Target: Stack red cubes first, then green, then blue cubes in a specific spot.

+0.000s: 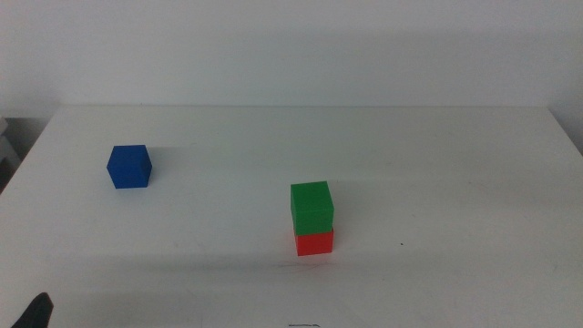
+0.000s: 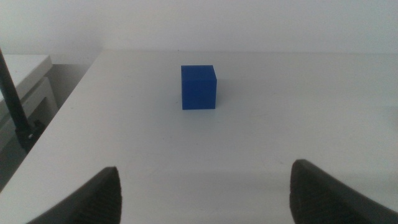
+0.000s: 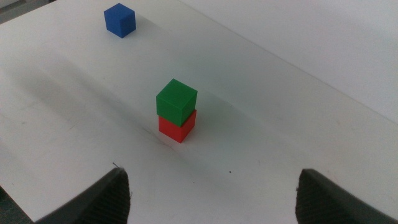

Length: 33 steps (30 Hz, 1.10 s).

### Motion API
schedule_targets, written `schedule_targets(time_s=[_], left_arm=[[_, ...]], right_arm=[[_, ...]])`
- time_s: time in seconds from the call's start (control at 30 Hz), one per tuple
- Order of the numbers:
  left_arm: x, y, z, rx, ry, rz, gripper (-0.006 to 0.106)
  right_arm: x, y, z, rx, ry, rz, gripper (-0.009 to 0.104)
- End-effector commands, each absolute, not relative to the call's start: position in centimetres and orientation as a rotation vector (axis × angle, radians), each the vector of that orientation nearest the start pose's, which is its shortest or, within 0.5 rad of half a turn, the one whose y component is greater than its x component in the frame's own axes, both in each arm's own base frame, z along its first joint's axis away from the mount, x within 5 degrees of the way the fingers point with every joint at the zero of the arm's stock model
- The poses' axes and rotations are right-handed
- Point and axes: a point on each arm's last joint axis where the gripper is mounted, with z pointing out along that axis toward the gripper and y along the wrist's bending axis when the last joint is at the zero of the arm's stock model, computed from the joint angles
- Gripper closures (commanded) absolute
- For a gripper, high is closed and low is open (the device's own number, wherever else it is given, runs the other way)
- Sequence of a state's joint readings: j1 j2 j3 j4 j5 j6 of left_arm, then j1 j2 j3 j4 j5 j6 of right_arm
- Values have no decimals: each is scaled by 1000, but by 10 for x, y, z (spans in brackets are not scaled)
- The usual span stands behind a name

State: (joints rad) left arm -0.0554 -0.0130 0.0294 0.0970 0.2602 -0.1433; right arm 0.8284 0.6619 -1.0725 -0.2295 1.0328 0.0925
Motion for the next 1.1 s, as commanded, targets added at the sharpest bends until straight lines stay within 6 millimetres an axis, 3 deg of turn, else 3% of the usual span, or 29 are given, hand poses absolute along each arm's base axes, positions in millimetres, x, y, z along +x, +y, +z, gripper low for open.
schedule_targets(time_s=[0.0,0.13,0.2,0.33,0.47,0.57,0.8,1.07], left_arm=[[56,-1,190,-18,1675,-74,9],[64,-3,218,-115,1806,-158,9],[72,-3,244,-130,1948,-147,9],[94,-3,290,-121,2217,-92,9],[119,-4,318,-98,2453,-47,9],[140,-5,329,-103,2545,-35,9],[200,-8,337,-114,2484,-32,9],[298,-13,338,-35,2557,10,9]], right_arm=[[75,53,434,-735,1859,278,1],[75,53,434,-735,1859,277,1],[75,53,434,-735,1859,277,1],[75,53,434,-735,1859,276,1],[75,52,434,-735,1858,272,1],[75,52,434,-735,1858,272,1],[75,52,434,-735,1858,272,1],[75,52,434,-735,1857,269,1]])
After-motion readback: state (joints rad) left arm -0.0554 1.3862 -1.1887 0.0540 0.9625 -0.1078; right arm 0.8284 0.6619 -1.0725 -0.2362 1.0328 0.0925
